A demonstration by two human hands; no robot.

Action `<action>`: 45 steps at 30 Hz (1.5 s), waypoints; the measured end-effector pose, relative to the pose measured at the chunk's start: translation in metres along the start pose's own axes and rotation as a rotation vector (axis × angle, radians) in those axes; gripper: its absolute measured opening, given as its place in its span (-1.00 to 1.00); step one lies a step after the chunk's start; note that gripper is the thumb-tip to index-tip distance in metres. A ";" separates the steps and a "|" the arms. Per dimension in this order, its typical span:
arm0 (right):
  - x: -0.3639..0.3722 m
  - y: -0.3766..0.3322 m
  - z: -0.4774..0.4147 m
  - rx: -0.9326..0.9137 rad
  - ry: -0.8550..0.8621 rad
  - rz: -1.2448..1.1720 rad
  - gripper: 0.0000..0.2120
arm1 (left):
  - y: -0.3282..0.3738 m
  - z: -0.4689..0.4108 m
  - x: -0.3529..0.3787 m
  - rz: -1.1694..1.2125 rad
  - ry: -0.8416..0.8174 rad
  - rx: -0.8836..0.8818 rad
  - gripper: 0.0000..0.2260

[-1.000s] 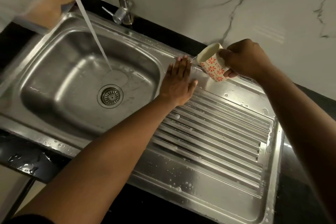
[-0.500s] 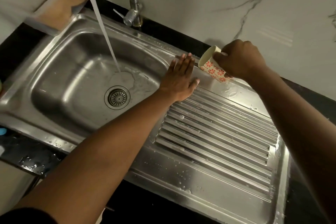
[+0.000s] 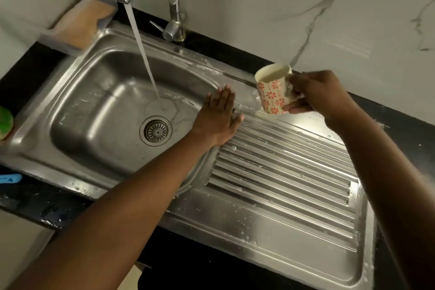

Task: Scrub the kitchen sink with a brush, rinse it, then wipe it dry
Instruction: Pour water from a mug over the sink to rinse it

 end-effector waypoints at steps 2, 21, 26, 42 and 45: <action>-0.011 0.022 0.033 0.024 0.025 -0.067 -0.76 | 0.017 0.016 0.010 -0.028 -0.028 0.055 -0.29; -0.003 0.114 0.145 0.068 0.340 0.832 -0.55 | 0.145 0.085 0.080 -0.109 -0.083 0.171 -0.29; 0.004 0.104 0.145 -0.016 0.294 0.771 -0.55 | 0.107 0.098 0.069 -0.018 -0.033 0.001 -0.26; -0.050 0.158 0.190 0.208 0.292 0.671 -0.60 | 0.196 0.093 0.100 -0.149 -0.150 0.252 -0.30; -0.036 0.137 0.169 0.144 0.324 0.823 -0.62 | 0.185 0.084 0.089 -0.123 -0.130 0.220 -0.31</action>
Point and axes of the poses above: each hand's wrist, its own z-axis away from the middle knuckle, its own x-axis out of the palm, y = z × x, the point moved 7 cm from there along -z, towards the middle knuckle, and after that the axes turned 12 degrees about -y, right-handed, at the moved point
